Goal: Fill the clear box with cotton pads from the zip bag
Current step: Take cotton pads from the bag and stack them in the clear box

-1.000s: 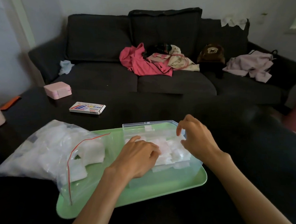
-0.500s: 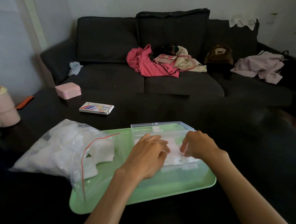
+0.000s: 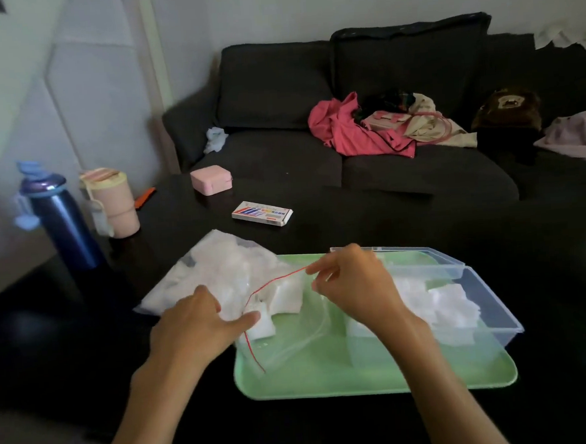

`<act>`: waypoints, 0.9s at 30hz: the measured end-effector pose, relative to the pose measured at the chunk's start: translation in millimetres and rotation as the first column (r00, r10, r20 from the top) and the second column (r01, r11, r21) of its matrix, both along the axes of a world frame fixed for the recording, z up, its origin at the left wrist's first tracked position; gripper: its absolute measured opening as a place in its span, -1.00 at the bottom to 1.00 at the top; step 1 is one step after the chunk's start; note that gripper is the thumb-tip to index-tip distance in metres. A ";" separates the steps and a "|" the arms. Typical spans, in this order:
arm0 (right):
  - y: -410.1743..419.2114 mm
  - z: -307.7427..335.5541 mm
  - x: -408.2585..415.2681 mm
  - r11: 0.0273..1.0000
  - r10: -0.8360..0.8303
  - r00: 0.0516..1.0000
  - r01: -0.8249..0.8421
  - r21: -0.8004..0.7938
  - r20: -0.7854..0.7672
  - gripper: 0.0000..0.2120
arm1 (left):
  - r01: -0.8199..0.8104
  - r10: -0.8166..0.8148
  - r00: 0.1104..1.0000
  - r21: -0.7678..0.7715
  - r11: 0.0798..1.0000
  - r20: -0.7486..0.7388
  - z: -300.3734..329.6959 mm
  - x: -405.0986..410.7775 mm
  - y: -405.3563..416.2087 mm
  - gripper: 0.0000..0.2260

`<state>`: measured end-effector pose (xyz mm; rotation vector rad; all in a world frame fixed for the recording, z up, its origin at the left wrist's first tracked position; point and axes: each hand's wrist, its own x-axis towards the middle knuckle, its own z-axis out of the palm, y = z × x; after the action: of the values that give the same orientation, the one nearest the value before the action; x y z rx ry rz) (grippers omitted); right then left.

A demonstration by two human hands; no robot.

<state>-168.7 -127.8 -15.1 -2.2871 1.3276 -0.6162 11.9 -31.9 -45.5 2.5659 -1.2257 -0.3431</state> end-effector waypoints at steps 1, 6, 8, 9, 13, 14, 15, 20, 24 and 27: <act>4.3 -8.0 6.2 1.000 0.010 1.000 -0.010 0.004 -0.007 -0.81 | -0.009 0.009 1.000 0.049 0.999 0.001 -5.1 5.5 4.1 -0.44; 20.5 -31.3 36.5 0.995 0.093 0.994 -0.094 -0.034 -0.050 -0.82 | -0.018 0.020 0.978 0.010 1.000 -0.209 -18.4 19.0 7.4 -0.64; 23.4 -37.9 48.0 0.987 0.123 0.986 -0.133 -0.088 -0.108 -0.78 | -0.028 0.018 0.963 -0.033 0.999 -0.268 -21.2 22.0 9.3 -0.70; 24.2 -42.1 53.7 0.981 0.144 0.979 -0.161 -0.111 -0.144 -0.75 | -0.036 0.020 0.960 -0.050 0.998 -0.279 -23.0 24.2 11.4 -0.73; 20.2 -58.8 68.8 0.961 0.221 0.923 -0.260 -0.090 -0.314 -0.53 | -0.036 0.013 0.974 -0.096 0.995 -0.224 -29.6 30.3 18.3 -0.76; 18.6 -61.9 71.4 0.959 0.229 0.910 -0.272 -0.082 -0.346 -0.52 | -0.030 0.008 0.979 -0.105 0.994 -0.202 -30.2 30.5 18.6 -0.74; 17.4 -64.3 73.4 0.958 0.232 0.903 -0.277 -0.078 -0.362 -0.54 | -0.025 0.005 0.983 -0.110 0.994 -0.181 -30.1 30.3 18.4 -0.71; 19.9 -67.2 74.3 0.960 0.197 0.948 -0.238 -0.146 -0.251 -0.80 | -0.065 0.057 0.996 -0.133 0.989 -0.063 -26.0 27.9 16.2 -0.69; 23.2 -49.3 59.1 0.952 0.152 0.971 -0.193 -0.238 -0.184 -0.86 | -0.037 0.068 0.994 -0.330 0.943 0.084 -14.2 23.4 10.3 -0.71; 20.6 -26.6 42.0 0.974 0.116 0.991 -0.125 -0.190 -0.061 -0.85 | 0.082 -0.018 0.987 -0.396 0.915 0.162 -7.4 18.4 2.9 -0.71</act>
<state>-126.7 -107.2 -41.7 -2.5325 1.1850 -0.6777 30.4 -29.1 -52.9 2.2391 -1.2632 0.0979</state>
